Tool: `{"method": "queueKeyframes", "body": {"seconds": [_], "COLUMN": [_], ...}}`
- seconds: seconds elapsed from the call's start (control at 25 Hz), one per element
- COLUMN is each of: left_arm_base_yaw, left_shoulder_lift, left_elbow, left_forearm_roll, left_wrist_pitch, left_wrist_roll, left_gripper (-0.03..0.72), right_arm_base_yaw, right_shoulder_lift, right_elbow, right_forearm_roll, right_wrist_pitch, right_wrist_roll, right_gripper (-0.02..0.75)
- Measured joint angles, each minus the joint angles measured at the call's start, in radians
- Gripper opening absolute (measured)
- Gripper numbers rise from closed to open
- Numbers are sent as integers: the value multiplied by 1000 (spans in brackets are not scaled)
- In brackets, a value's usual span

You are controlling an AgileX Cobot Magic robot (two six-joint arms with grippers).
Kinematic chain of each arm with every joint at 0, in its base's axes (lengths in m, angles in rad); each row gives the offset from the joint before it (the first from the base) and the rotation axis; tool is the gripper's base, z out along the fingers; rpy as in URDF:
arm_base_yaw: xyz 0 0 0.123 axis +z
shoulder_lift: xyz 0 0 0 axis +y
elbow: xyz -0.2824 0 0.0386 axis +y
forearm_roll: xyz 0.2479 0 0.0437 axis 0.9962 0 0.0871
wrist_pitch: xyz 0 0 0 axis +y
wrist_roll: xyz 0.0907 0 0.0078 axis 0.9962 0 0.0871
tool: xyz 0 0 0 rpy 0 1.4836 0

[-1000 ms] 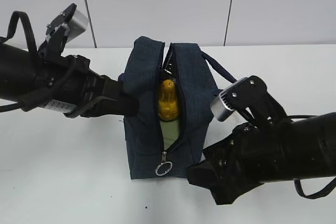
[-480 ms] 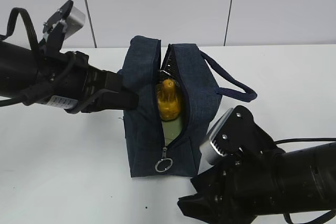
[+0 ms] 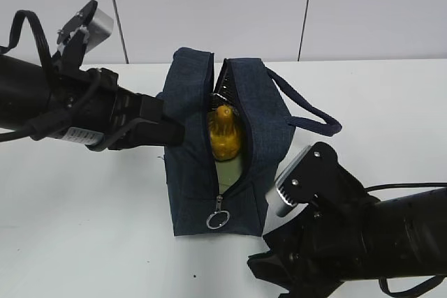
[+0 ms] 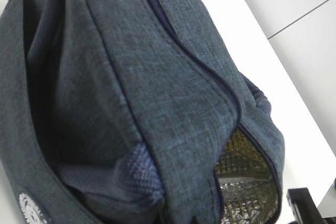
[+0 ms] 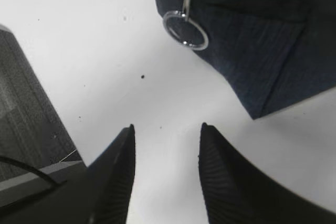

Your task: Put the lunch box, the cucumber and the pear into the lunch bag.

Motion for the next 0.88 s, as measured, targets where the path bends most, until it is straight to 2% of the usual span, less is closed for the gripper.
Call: {"method": "queueKeyframes", "body": {"seconds": [0.24, 0.52, 0.68, 0.88], "left_arm_base_yaw": [0, 0, 0, 0], "left_shoulder_lift": [0, 0, 0, 0], "left_elbow": [0, 0, 0, 0], "left_forearm_roll": [-1, -1, -1, -1], "left_wrist_pitch": [0, -1, -2, -5], "left_wrist_roll": [0, 0, 0, 0], "left_gripper": [-14, -14, -14, -14], "right_arm_base_yaw": [0, 0, 0, 0], "right_shoulder_lift": [0, 1, 6, 53], "right_elbow": [-27, -27, -27, -31], "right_forearm_roll": [2, 4, 4, 4], "right_wrist_pitch": [-69, -74, -55, 60], "right_wrist_roll": [137, 246, 203, 67], "right_gripper": [324, 324, 323, 324]}}
